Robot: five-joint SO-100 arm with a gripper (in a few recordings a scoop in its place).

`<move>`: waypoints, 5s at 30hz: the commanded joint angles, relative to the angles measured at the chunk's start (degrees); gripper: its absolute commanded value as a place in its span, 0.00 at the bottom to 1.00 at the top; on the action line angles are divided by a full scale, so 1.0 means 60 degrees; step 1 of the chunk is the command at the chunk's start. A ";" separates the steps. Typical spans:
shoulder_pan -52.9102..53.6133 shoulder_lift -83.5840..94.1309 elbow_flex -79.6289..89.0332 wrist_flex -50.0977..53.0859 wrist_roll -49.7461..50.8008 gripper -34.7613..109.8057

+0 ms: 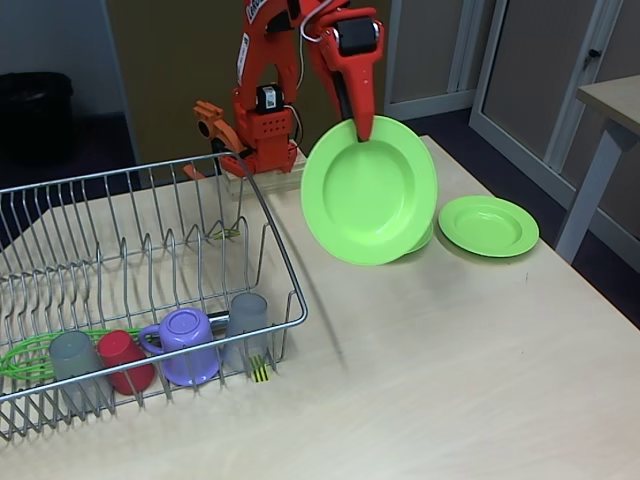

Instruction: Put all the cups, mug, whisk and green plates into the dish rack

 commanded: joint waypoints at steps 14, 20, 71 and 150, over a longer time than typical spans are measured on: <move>0.6621 0.3691 0.5332 0.0000 0.3252 0.24; 0.7822 0.3164 0.5933 -0.1143 0.2607 0.24; 0.8262 -0.0234 0.5435 -0.1494 -0.1172 0.39; -0.4629 0.1611 1.1909 -0.7896 0.6841 0.33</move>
